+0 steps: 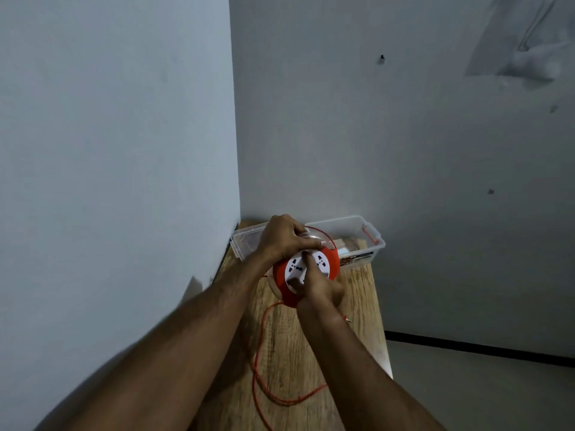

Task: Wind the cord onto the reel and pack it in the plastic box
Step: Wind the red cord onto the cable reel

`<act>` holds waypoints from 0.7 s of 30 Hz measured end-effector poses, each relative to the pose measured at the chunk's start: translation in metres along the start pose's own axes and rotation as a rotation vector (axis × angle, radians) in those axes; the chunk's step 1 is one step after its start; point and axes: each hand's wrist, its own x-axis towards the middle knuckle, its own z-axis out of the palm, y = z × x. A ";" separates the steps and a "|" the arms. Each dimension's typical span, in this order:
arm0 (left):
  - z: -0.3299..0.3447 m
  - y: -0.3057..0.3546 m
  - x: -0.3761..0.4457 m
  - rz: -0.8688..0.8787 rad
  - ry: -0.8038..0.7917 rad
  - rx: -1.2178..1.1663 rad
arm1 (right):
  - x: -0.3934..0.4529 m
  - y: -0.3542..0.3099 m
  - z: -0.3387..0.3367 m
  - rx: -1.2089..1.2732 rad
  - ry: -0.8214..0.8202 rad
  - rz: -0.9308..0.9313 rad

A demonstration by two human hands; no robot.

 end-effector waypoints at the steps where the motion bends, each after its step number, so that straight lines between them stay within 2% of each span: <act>1: 0.002 0.000 0.000 0.004 -0.003 0.003 | 0.000 -0.002 0.004 0.161 -0.016 0.136; 3: 0.003 -0.002 0.000 0.011 -0.025 0.003 | 0.006 -0.005 0.008 0.381 -0.117 0.252; 4: 0.002 -0.004 0.001 0.006 -0.034 -0.004 | 0.004 -0.008 0.006 0.408 -0.170 0.275; 7: -0.005 -0.007 0.002 -0.055 -0.028 -0.065 | -0.011 -0.015 -0.014 0.279 -0.237 0.224; 8: -0.008 -0.008 0.003 -0.077 -0.019 -0.080 | -0.015 -0.014 -0.023 0.176 -0.229 0.083; 9: -0.010 -0.008 0.003 -0.094 -0.016 -0.080 | -0.019 -0.013 -0.031 0.025 -0.219 -0.155; 12: -0.016 -0.010 0.006 -0.108 -0.041 -0.059 | -0.004 -0.005 -0.048 -0.650 -0.259 -1.212; 14: -0.018 -0.010 0.006 -0.094 -0.067 -0.057 | 0.019 -0.007 -0.056 -1.076 -0.393 -1.674; 15: -0.019 -0.010 0.006 -0.089 -0.082 -0.058 | 0.028 -0.011 -0.058 -1.271 -0.444 -1.798; 17: -0.018 -0.009 0.006 -0.084 -0.107 -0.052 | 0.038 -0.018 -0.059 -1.539 -0.503 -1.851; 21: -0.017 -0.006 0.006 -0.086 -0.140 -0.051 | 0.040 -0.028 -0.054 -1.696 -0.510 -1.849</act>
